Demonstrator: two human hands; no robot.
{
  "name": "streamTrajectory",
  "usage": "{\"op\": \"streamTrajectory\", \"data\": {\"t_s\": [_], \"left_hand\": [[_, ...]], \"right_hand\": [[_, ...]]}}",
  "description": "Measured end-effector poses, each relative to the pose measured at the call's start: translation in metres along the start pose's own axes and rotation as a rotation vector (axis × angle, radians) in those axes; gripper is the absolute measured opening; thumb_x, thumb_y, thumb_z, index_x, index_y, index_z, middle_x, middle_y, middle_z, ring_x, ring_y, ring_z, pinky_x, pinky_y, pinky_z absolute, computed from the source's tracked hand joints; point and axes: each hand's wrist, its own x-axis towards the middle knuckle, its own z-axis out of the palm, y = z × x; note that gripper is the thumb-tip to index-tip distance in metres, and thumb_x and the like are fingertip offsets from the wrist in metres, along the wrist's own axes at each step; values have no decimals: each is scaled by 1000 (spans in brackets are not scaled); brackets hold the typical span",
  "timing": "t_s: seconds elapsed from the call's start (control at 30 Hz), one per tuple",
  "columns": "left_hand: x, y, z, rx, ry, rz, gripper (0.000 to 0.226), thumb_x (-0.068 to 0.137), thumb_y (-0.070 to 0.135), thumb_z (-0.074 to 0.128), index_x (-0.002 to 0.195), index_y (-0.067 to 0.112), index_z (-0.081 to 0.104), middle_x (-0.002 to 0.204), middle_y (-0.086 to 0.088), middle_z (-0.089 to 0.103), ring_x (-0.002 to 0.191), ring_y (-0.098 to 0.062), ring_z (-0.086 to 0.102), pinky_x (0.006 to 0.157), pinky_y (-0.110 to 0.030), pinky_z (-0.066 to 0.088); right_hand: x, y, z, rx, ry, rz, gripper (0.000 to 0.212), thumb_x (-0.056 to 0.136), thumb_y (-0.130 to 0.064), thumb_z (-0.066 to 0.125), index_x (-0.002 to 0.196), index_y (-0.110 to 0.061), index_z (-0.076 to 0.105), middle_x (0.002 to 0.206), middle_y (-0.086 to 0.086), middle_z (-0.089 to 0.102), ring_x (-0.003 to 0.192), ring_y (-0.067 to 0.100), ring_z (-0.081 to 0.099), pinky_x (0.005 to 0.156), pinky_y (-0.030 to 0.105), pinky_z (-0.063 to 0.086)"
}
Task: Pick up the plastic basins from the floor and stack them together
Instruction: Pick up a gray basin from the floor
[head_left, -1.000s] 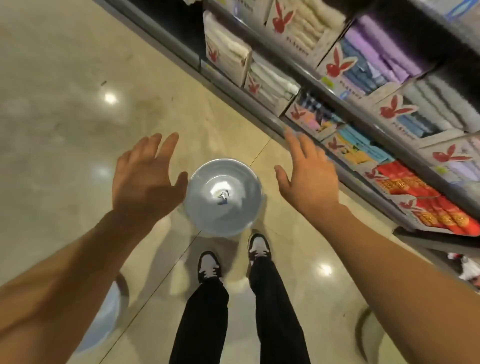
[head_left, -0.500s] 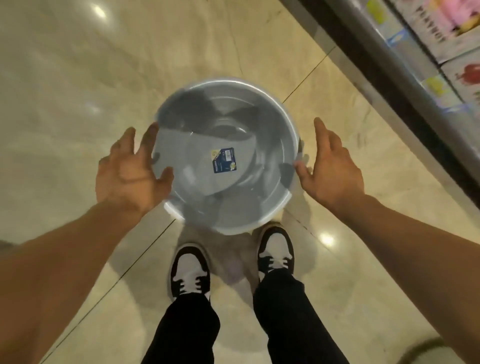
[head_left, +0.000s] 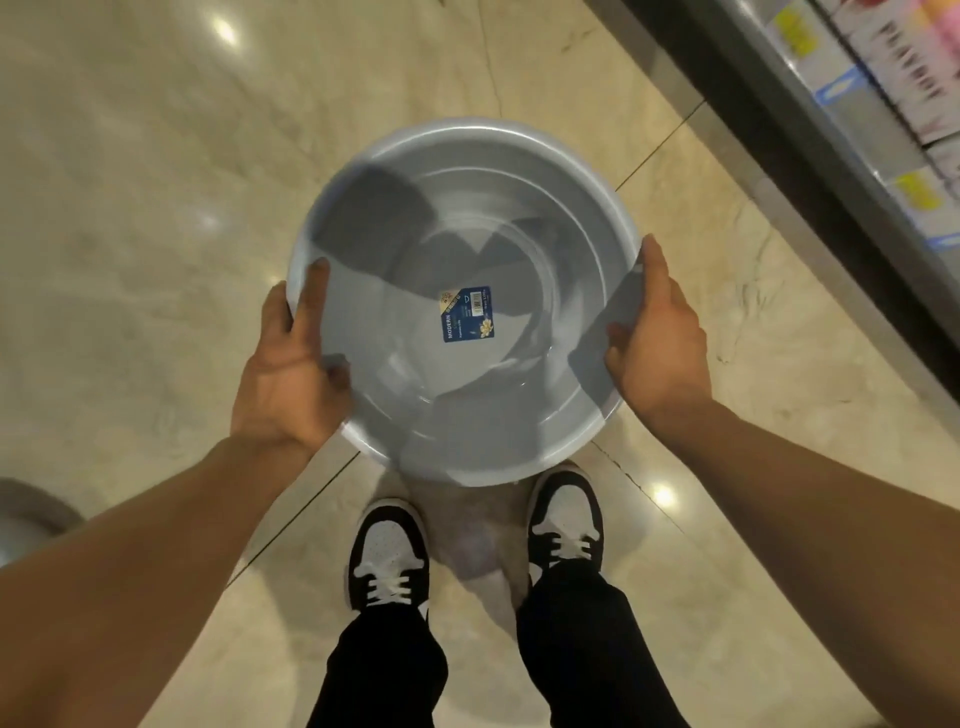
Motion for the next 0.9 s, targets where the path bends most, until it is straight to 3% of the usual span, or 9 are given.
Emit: {"op": "streamTrajectory", "data": {"t_s": [0.1,0.23,0.4,0.5,0.6,0.67,0.73,0.8,0.9], "left_hand": [[-6,11,-39,-73,43,24,91,84,11,61,154,40,12,145,-7,33,92,-34,56,80,-41,51],[-19,33,-113,-188,145,13,98,81,6,62,154,43,8,141,-1,39,93,-15,50,80,-33,44],[-52,46,-225,-296,244,-15,98,76,6,69,155,29,16,143,-6,52,122,-32,55,96,-45,50],[-84,48,-294,-364,309,17,90,72,8,73,148,33,30,125,4,62,106,-25,63,84,-40,54],[-133,48,-370,-306,390,-14,98,67,6,77,150,26,29,122,-4,61,102,-32,60,79,-34,47],[-181,48,-432,-345,409,-110,98,63,6,74,146,34,30,117,3,58,98,-24,55,76,-31,44],[-238,46,-499,-383,451,-183,90,59,7,71,134,41,36,104,9,58,86,-17,56,66,-25,43],[-303,45,-558,-406,500,-209,85,56,8,70,130,39,40,96,6,61,80,-13,60,61,-27,48],[-405,44,-632,-434,627,-326,77,52,22,66,126,31,45,91,9,59,76,-3,58,54,-21,40]], "right_hand": [[-8,-23,-40,32,11,-34,88,89,-4,59,155,-28,8,141,9,45,109,32,56,80,33,42],[-25,-70,-111,133,107,-158,79,87,-9,66,152,-25,25,147,2,43,127,22,46,104,32,39],[-53,-148,-198,171,179,-302,68,85,-12,68,145,-26,40,138,1,52,120,20,52,100,44,46],[-75,-201,-239,141,179,-390,67,85,-13,68,145,-24,40,134,5,56,117,24,55,98,46,47],[-110,-265,-283,91,159,-474,69,86,-17,68,147,-22,37,137,7,54,121,27,55,100,49,47],[-144,-313,-318,75,138,-558,69,86,-17,69,147,-20,37,136,7,56,119,29,56,100,46,46],[-183,-367,-356,64,100,-670,65,86,-16,69,145,-18,40,130,7,60,115,27,58,96,42,49],[-227,-419,-389,32,76,-816,53,86,-14,67,135,-17,48,114,3,65,102,25,63,78,35,53],[-302,-498,-430,24,52,-1026,35,85,-10,62,118,-14,53,92,0,62,80,26,61,58,29,43]]}}
